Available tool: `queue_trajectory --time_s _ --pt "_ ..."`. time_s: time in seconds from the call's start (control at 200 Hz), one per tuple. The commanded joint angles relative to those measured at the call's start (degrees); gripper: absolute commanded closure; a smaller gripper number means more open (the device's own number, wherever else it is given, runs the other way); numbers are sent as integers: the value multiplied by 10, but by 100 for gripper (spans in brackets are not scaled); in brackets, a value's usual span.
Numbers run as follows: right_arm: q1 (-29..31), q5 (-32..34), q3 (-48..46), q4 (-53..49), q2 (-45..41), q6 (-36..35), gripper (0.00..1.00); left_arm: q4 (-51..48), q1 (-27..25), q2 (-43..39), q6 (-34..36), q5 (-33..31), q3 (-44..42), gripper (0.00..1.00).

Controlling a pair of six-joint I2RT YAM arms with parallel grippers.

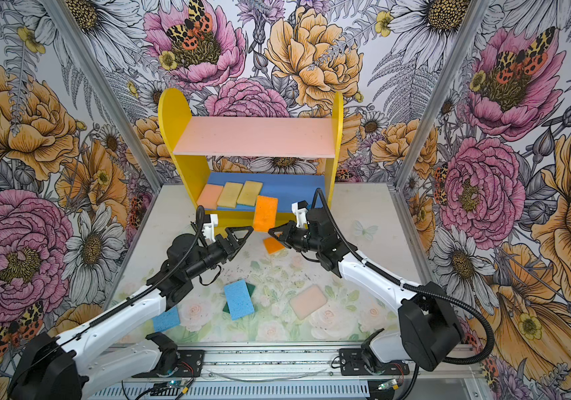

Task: Place and organize the cleaning sponges onto the shelf
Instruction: 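Carry the orange sponge to the shelf with the right gripper while left follows, then set the orange sponge on the blue shelf, open right gripper while left retracts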

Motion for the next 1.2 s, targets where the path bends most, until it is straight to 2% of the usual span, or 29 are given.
queue_trajectory --time_s 0.0,0.11,0.22,0.385,0.555,0.81,1.195 --pt "-13 6 50 -37 26 -43 100 -232 46 -96 82 -71 23 1" --pt "-21 7 95 -61 65 -62 100 -368 99 -188 113 -143 37 1" --pt "-27 7 132 -65 106 -60 100 -448 151 -255 130 -173 44 1" --pt "-34 29 185 -70 160 -51 100 -501 225 -290 143 -150 41 1" --pt "-37 43 226 -71 210 -32 100 -506 274 -292 159 -101 35 1" --pt "-40 55 262 -71 259 -25 100 -508 313 -289 170 -48 29 1" --pt "-49 65 273 -71 282 -22 100 -508 316 -271 180 -33 30 1"
